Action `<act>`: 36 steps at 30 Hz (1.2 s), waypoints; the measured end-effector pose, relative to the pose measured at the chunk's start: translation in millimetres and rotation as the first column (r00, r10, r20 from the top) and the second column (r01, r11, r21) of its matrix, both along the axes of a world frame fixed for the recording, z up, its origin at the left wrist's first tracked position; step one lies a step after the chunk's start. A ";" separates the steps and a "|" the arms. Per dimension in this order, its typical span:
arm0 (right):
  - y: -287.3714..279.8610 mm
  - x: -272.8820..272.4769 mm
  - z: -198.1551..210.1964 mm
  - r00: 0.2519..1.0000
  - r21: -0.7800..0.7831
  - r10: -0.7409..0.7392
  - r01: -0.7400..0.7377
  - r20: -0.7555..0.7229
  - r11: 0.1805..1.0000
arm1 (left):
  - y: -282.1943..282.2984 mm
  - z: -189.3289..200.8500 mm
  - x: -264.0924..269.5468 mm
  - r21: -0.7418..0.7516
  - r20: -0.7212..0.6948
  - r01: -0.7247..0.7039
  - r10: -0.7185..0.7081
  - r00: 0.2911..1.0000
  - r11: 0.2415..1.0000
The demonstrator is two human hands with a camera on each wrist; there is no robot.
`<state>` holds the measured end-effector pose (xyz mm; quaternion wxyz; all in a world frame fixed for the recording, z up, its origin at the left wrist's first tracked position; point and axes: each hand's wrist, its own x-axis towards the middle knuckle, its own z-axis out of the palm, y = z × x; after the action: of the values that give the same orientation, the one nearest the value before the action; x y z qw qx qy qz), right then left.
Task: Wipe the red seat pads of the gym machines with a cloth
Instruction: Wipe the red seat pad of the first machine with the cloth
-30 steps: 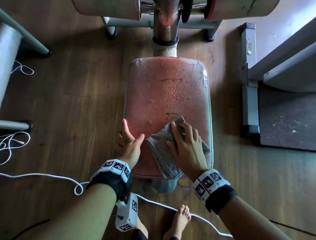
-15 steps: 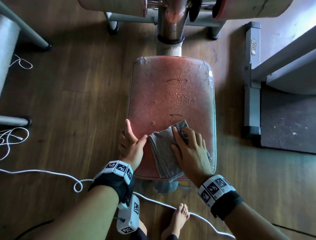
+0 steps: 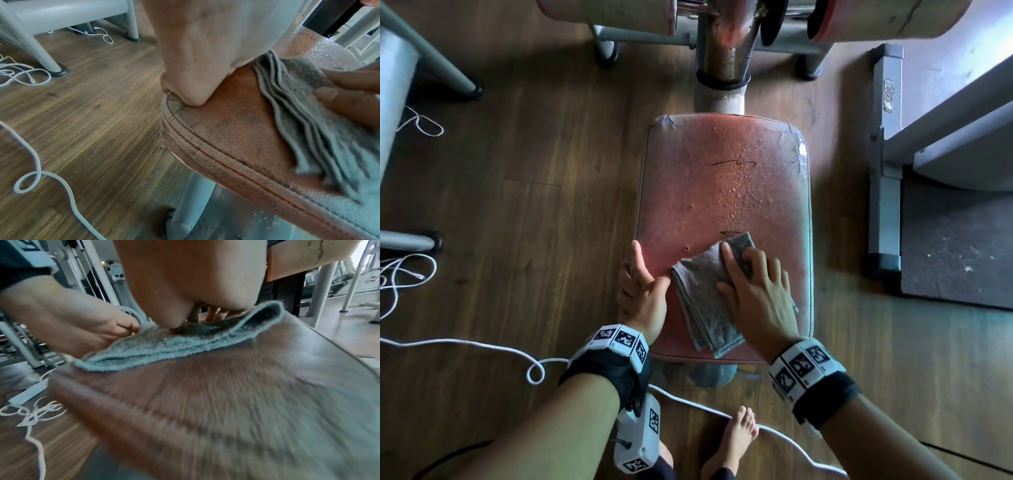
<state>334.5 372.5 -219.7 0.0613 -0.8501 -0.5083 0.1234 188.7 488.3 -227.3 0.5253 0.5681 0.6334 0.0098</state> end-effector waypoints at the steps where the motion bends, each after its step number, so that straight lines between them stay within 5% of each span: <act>1: 6.9 2.5 -0.4 1.000 0.004 -0.006 0.006 0.002 1.000 | -0.1 0.8 0.2 -0.010 0.006 -0.008 0.008 1.000 1.000; 29: 11.4 14.1 0.7 0.995 -0.016 -0.102 0.102 -0.005 0.995 | -2.2 -4.7 1.4 0.011 0.071 -0.065 0.064 0.995 0.998; 36: -18.5 29.9 2.5 0.999 -0.044 -0.025 0.026 0.021 0.999 | -1.4 -4.9 2.4 -0.013 0.044 -0.069 0.069 0.997 0.998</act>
<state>364.5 354.0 -217.2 0.0390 -0.8589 -0.4951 0.1251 191.1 486.9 -232.3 0.5418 0.5426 0.6408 0.0371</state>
